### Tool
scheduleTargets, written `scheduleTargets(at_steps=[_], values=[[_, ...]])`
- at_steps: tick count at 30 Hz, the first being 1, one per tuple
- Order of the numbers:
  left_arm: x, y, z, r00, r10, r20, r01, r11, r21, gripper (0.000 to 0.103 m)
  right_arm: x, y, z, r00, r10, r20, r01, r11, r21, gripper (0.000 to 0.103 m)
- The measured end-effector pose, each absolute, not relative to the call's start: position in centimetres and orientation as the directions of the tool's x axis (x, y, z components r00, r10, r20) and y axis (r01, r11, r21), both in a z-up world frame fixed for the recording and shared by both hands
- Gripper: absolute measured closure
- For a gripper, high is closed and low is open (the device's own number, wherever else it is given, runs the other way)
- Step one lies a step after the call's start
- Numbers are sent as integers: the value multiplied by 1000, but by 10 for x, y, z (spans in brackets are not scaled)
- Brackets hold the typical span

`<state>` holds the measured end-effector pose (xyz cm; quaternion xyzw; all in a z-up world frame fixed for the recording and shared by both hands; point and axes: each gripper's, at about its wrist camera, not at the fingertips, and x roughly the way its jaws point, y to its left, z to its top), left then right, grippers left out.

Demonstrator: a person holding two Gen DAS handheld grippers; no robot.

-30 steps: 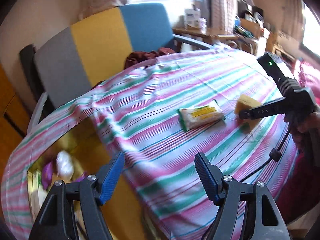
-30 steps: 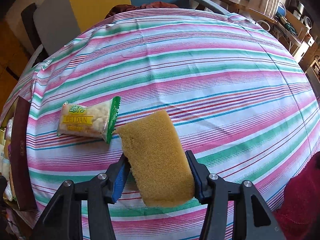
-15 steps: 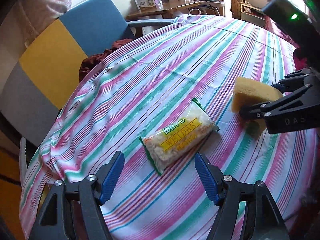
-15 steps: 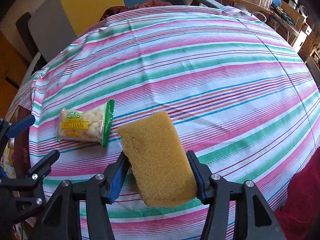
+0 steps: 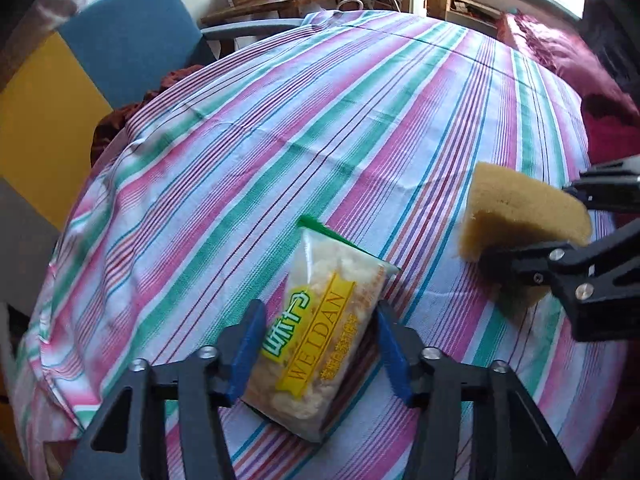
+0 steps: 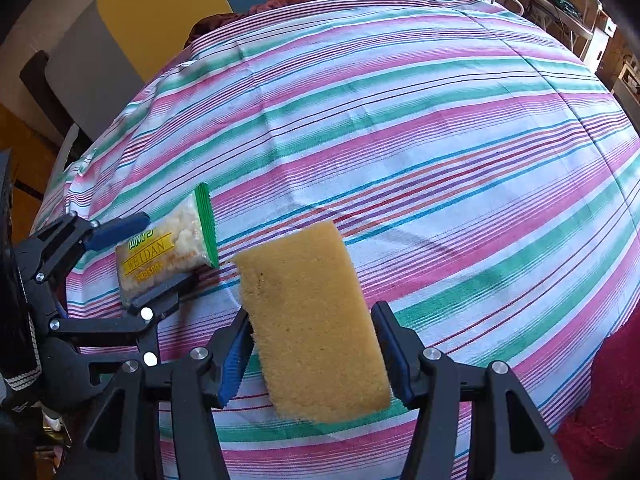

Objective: Organize objects
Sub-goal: 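Grasp the WEIDAN cracker packet with the left gripper, then carry the WEIDAN packet over the gold tray while the right gripper holds the tan sponge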

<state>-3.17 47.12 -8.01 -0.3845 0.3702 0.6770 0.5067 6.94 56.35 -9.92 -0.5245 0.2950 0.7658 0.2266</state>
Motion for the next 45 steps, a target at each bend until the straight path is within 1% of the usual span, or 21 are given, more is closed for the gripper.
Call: scheduleTargets(at_steps=[2,8,11,13,18,22,40,45], values=[[-30,466,-80,-216,400,-891,-959,-258,117,60,69,563,-100,-343,39,-939,-653,-728,208,44],[-18,435,-78,-246,400,-883,-901,-430,56,61,69,564,-99,-343,42,-939,-651,-731,205,44],[-7,422,-78,-266,388,-882,-874,-483,51,61,69,563,-99,-342,46,-939,-649,-734,200,45],[0,412,-79,-278,396,-875,-858,-512,41,60,67,561,-98,-343,50,-938,-642,-742,195,48],[3,397,-83,-330,423,-844,-815,-578,29,60,63,555,-98,-327,63,-943,-618,-769,163,49],[11,381,-84,-360,446,-819,-795,-606,20,60,60,551,-100,-307,77,-949,-606,-784,132,49],[11,375,-88,-381,470,-796,-786,-619,11,59,55,547,-102,-283,110,-953,-588,-805,82,50],[11,374,-85,-384,468,-796,-777,-629,5,62,54,547,-102,-282,117,-952,-580,-811,72,50]])
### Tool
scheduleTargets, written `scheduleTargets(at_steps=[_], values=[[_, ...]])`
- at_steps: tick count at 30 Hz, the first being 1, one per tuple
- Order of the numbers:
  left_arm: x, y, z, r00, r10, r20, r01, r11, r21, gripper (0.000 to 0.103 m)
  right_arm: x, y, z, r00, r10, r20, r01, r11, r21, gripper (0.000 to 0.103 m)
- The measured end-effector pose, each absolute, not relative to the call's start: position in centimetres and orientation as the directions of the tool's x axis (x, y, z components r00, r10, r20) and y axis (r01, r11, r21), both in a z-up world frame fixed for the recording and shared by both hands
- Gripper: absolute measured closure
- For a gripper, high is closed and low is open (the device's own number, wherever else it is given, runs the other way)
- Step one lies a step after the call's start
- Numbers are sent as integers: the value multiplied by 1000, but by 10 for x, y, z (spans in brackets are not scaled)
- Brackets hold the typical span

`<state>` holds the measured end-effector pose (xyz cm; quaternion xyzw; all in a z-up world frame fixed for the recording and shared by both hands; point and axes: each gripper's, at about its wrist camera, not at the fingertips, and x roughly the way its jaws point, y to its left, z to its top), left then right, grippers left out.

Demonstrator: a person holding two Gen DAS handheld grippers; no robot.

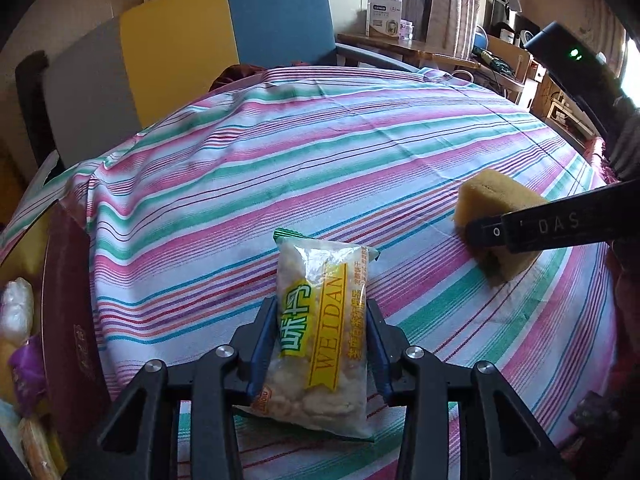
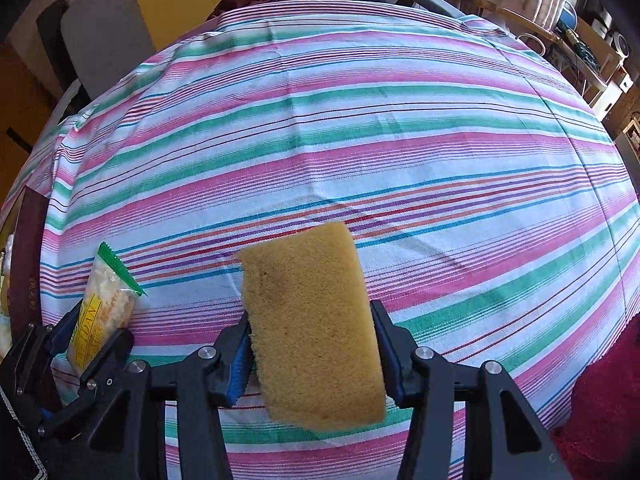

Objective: Organize objects
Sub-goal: 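Carry the WEIDAN packet over the gold tray while the right gripper holds the tan sponge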

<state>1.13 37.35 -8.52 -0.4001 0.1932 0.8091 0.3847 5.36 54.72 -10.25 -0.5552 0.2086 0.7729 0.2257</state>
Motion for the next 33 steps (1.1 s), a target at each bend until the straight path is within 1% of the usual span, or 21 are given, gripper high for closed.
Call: scheduleTargets(at_steps=[3,11,18,25,33], values=[[13,368,-78,-389,475,-789,-773,-634,0,64,53,548,-103,-282,119,-952,-578,-813,69,51],[30,345,-35,-444,536,-718,-776,-631,9,64,52,549,-102,-278,131,-952,-574,-817,56,51],[36,316,-5,-476,558,-680,-755,-655,-10,64,52,550,-101,-272,144,-951,-568,-822,38,51],[38,288,10,-492,568,-660,-734,-678,-36,64,50,551,-100,-267,155,-951,-565,-825,24,51],[31,257,16,-506,566,-651,-700,-710,-74,64,49,556,-99,-263,163,-951,-561,-828,14,51]])
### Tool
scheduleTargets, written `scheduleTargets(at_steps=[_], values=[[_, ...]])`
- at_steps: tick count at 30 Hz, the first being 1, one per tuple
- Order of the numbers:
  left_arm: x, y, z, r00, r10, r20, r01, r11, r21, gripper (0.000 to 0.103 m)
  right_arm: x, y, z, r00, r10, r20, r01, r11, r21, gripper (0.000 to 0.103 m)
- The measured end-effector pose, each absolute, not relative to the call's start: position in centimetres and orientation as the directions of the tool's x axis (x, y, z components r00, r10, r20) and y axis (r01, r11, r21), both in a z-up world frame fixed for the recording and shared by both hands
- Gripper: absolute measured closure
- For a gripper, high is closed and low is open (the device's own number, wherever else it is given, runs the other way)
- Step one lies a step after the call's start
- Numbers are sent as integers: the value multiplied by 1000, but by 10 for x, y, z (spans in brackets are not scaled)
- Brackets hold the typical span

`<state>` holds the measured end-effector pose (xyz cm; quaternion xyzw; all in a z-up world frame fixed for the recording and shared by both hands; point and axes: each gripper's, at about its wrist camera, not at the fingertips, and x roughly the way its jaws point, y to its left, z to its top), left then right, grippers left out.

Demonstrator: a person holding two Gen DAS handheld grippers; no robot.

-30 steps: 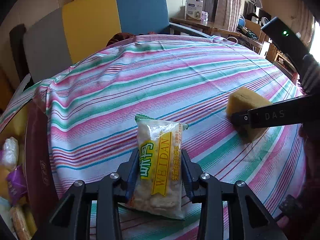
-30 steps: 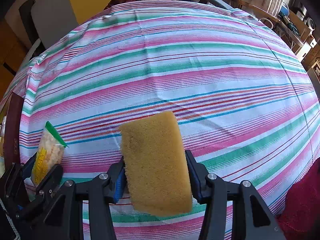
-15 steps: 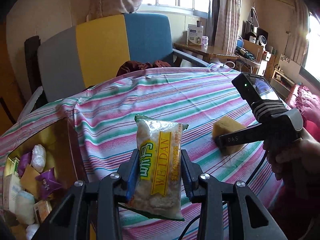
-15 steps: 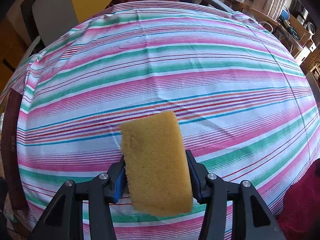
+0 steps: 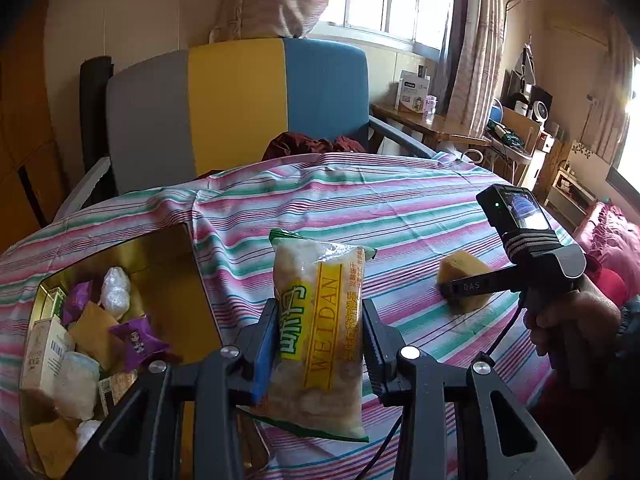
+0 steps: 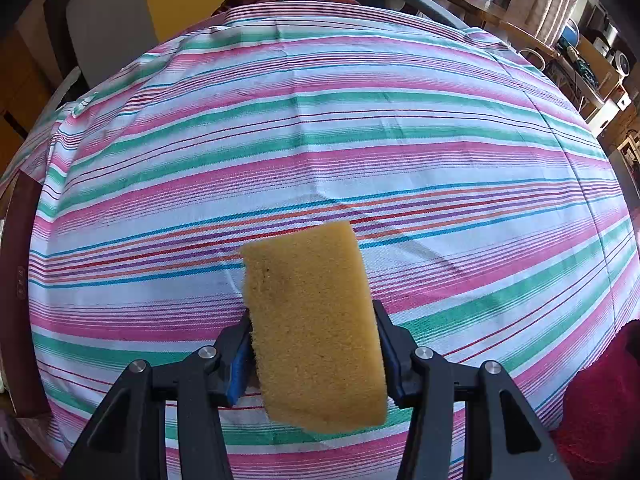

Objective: Organize objects
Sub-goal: 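Carry the WEIDAN packet over the gold tray while the right gripper holds the tan sponge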

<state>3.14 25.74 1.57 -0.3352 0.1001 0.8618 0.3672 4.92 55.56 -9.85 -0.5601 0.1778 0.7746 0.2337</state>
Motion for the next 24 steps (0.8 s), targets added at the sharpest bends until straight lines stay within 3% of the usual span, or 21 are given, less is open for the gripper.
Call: scheduleTargets(at_steps=[6,17,24], values=[[17,217,10,-518,545,-659,-643,-757,-121,64,49,560,-97,-260,169,-951,-559,-829,5,51],[-21,73,1,-585,481,-653,-383,-873,-301,64,47,573,-93,-254,179,-950,-551,-834,-10,51],[-18,81,-10,-501,564,-657,-399,-824,-403,64,55,569,-97,-253,186,-950,-548,-836,-18,51]])
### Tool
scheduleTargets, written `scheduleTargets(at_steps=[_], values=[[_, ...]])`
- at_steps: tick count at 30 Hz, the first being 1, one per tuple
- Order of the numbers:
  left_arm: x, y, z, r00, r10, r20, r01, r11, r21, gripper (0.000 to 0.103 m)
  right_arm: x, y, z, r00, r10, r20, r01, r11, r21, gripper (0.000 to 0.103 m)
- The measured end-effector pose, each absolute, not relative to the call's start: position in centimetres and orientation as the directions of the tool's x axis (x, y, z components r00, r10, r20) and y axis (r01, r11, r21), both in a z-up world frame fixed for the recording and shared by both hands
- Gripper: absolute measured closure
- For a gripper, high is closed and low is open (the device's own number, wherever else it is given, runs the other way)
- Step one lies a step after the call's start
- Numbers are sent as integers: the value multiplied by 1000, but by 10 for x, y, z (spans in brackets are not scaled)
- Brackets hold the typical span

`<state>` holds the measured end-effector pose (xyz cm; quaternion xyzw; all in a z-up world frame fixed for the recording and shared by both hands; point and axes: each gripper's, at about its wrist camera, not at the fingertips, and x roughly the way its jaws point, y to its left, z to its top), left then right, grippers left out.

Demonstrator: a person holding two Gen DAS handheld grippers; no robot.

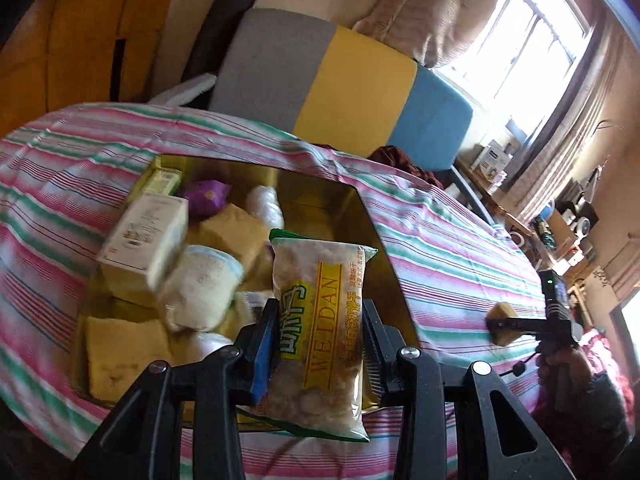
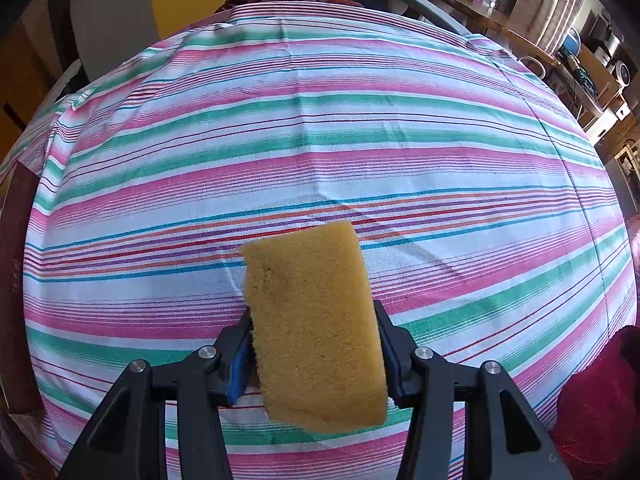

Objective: Organize objects
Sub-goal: 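Carry the WEIDAN packet over the gold tray while the right gripper holds the tan sponge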

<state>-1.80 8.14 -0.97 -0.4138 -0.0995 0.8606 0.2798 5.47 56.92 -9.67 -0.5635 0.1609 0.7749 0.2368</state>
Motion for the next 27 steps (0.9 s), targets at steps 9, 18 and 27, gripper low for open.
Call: scheduleTargets(at_steps=[9,18,27], values=[[-37,131,-29,-387,597,-702,-379,-798,-469,64,60,573,-95,-252,188,-949,-548,-836,-20,51],[-38,150,-60,-340,502,-795,-386,-846,-369,63,63,572,-94,-251,189,-949,-548,-836,-21,51],[-26,152,-50,-440,450,-777,-444,-861,-246,63,64,570,-93,-251,190,-949,-549,-836,-22,51]])
